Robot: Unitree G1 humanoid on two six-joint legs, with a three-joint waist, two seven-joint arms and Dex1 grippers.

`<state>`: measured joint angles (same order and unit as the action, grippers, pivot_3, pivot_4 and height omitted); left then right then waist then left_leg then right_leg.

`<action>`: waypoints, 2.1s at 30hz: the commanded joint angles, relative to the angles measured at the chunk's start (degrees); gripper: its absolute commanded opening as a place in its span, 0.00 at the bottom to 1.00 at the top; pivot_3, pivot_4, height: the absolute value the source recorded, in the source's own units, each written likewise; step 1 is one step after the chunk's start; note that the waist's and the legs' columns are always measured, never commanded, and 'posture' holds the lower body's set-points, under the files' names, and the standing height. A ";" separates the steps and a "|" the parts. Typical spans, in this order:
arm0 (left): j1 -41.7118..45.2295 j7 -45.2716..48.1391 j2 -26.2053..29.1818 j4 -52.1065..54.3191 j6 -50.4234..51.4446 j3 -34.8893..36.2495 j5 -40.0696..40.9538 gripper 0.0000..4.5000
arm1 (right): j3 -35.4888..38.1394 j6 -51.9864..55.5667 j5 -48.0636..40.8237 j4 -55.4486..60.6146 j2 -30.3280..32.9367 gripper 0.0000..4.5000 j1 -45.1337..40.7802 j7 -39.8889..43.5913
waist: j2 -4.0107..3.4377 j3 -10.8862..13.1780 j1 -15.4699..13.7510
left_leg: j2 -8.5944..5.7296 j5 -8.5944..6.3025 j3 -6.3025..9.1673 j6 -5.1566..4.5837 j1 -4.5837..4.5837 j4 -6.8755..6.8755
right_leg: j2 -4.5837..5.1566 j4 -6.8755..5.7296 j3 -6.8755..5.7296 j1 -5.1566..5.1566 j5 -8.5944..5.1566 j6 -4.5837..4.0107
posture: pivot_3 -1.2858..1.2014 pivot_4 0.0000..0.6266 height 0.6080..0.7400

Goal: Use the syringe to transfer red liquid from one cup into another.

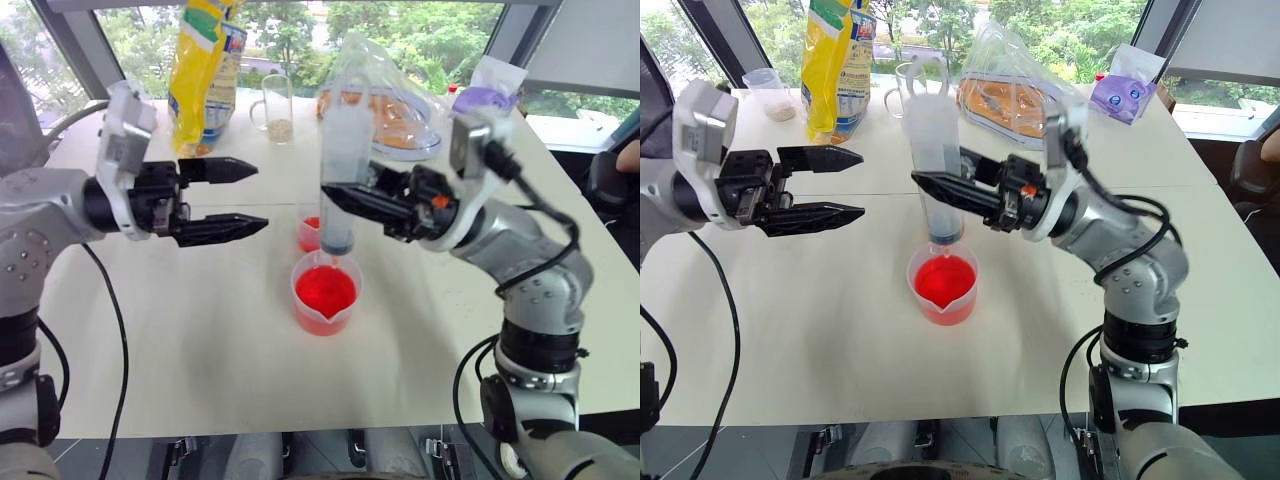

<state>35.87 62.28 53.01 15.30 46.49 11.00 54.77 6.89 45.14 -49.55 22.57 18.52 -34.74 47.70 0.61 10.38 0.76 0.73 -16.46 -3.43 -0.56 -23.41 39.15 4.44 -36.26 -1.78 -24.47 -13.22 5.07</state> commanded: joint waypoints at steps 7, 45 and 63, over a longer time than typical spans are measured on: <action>5.80 0.60 -1.25 -1.19 2.09 -0.72 0.98 1.00 | -11.49 -21.77 14.49 -3.27 0.31 0.31 12.81 9.11 | 0.01 0.00 -0.04 | -0.01 0.00 0.02 0.00 0.00 0.01 | -0.02 0.01 0.00 0.01 -0.01 0.00 | 0.52 0.24 1.00; 5.63 -0.48 -8.80 1.97 5.42 -8.75 -2.19 0.72 | -14.96 -31.31 21.11 -9.31 1.07 0.31 13.86 10.03 | 0.01 0.00 -0.07 | 0.02 0.05 0.10 0.09 0.03 0.02 | -0.10 -0.04 0.03 0.02 -0.01 -0.01 | 0.52 0.24 1.00; 6.98 -0.73 -10.36 0.76 5.63 -6.81 -1.35 0.01 | -15.25 -30.28 20.39 -8.77 1.63 0.31 14.31 10.27 | 0.01 0.00 -0.08 | 0.02 0.05 0.10 0.09 0.03 0.02 | -0.10 -0.04 0.03 0.02 -0.01 -0.01 | 0.52 0.24 1.00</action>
<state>41.07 61.64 42.60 15.75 52.80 1.44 52.03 -8.20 14.73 -28.40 11.51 19.93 -19.91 57.69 0.62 10.38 0.68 0.75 -16.41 -3.33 -0.47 -23.38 39.17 4.34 -36.29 -1.75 -24.45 -13.23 5.06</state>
